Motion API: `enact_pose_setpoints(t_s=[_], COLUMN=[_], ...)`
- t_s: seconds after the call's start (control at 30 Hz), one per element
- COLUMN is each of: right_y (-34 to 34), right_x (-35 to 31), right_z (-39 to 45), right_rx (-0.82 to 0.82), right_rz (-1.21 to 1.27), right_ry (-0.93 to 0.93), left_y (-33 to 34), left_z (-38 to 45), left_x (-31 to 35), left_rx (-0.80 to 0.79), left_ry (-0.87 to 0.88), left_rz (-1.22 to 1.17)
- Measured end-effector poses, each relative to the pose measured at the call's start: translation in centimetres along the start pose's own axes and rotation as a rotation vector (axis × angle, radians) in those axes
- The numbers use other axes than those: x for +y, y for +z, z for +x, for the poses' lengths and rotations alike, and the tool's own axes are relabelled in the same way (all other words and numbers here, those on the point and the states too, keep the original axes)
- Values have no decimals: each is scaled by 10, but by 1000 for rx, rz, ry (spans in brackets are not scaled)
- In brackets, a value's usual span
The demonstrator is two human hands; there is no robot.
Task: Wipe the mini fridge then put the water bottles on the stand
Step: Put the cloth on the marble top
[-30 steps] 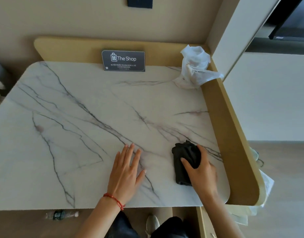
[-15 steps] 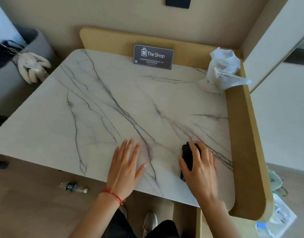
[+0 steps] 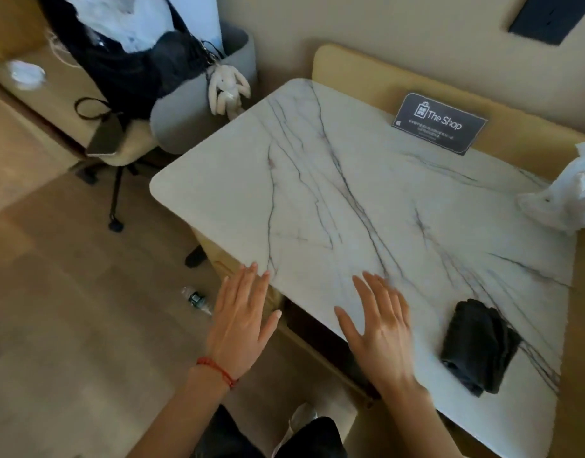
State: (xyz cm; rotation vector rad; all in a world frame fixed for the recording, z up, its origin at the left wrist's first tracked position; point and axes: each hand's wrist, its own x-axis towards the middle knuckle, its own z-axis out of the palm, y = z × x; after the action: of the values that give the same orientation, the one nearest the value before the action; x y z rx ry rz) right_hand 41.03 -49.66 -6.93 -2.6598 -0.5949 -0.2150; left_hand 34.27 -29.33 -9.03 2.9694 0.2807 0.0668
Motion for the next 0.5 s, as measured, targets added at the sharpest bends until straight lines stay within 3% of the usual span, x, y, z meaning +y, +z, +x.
enact_pose_setpoints(t_s=[0.5], right_y=[88], right_x=[-212], right_z=[-6], right_rx=[-139], right_rz=[50], right_ry=[-251], left_y=[-27], left_z=[-121], left_x=[-216], left_rx=[45], left_ry=[-273], left_rz=[4])
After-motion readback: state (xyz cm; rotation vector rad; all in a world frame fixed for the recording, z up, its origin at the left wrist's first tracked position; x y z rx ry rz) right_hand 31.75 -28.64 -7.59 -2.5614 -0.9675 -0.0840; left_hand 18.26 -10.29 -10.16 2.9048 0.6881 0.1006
